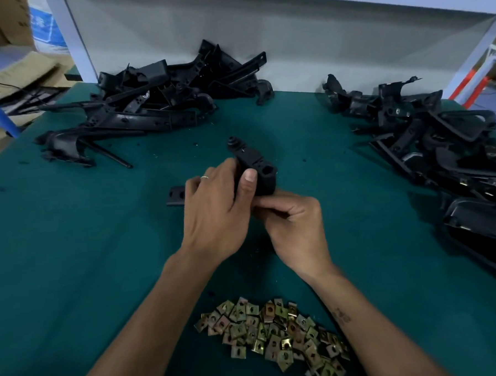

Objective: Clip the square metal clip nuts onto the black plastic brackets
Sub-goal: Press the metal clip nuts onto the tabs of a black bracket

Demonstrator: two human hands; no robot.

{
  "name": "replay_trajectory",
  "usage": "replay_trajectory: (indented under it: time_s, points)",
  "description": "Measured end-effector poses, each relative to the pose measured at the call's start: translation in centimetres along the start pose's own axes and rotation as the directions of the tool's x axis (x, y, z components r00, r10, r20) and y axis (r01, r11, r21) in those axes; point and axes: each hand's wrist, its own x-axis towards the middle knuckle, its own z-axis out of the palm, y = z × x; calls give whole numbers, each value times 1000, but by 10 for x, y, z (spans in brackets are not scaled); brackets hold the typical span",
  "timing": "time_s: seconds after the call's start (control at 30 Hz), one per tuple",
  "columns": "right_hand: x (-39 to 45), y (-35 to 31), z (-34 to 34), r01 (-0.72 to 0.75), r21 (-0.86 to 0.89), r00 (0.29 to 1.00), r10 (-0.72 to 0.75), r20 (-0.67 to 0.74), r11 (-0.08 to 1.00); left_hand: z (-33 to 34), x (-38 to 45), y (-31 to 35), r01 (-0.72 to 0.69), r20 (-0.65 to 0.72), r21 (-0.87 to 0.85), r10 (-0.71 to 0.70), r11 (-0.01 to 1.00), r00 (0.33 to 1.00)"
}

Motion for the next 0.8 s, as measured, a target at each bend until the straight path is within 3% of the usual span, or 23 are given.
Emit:
replay_trajectory:
  time_s: [0.13, 0.3, 0.43, 0.53, 0.67, 0.8]
  points:
    - [4, -3, -6, -54, -151, 997, 62, 48, 987, 6, 1, -11, 51, -29, 114, -48, 992, 998]
    - [-1, -19, -45, -133, -119, 985, 119, -124, 984, 12, -4, -16, -30, -49, 165, 39, 986, 998]
    - [-48, -36, -76, -118, -225, 984, 144, 100, 967, 18, -8, -12, -93, -5, 198, 96, 976, 995]
    - [-82, -44, -88, -192, -279, 920, 271, 281, 941, 21, -8, -14, -122, 71, 237, 108, 964, 992]
    - [-96, -46, -85, -164, -447, 887, 330, 322, 879, 21, -7, -14, -126, 143, 236, 93, 964, 985]
    - [-89, -47, -76, -165, -501, 862, 371, 346, 850, 22, -8, -12, -105, 126, 240, 77, 965, 989]
